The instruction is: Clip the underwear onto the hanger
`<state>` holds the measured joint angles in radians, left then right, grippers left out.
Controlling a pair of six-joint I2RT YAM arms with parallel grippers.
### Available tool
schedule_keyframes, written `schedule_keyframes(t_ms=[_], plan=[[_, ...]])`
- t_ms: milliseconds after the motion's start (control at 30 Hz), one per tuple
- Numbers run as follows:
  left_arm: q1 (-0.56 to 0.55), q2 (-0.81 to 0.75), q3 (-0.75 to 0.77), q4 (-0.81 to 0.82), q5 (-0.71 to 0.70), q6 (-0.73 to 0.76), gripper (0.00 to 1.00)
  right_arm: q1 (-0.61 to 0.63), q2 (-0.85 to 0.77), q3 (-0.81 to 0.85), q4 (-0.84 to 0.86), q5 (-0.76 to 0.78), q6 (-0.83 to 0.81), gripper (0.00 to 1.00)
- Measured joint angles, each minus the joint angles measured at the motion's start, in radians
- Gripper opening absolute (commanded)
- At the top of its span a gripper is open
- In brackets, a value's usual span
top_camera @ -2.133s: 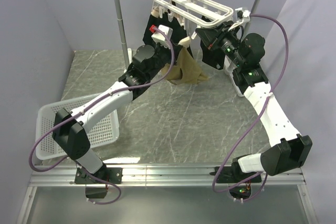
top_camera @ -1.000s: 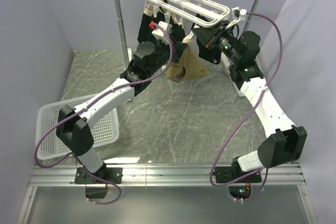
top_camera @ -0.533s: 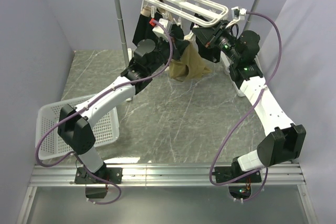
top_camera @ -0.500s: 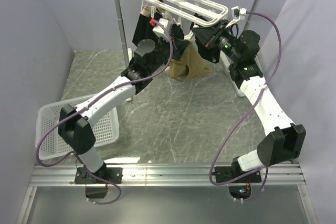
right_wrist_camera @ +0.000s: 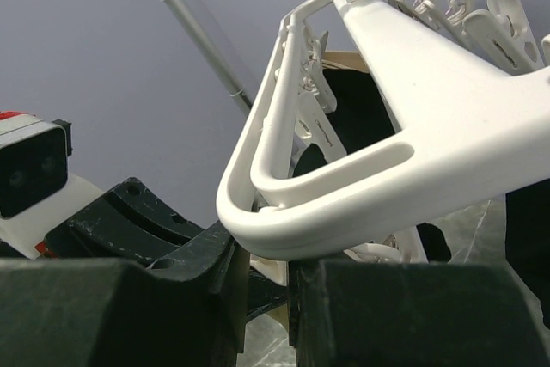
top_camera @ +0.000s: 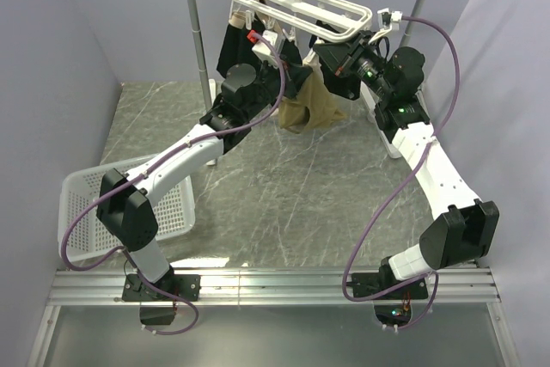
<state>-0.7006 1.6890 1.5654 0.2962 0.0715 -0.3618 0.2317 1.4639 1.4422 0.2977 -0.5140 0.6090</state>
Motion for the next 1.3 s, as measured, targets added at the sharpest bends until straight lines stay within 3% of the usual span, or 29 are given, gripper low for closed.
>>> schedule_keyframes(t_ms=[1300], plan=[[0.000,0.011,0.040,0.041,0.030,0.001,0.00,-0.001,0.022,0.058,-0.021,0.008,0.010,0.42]])
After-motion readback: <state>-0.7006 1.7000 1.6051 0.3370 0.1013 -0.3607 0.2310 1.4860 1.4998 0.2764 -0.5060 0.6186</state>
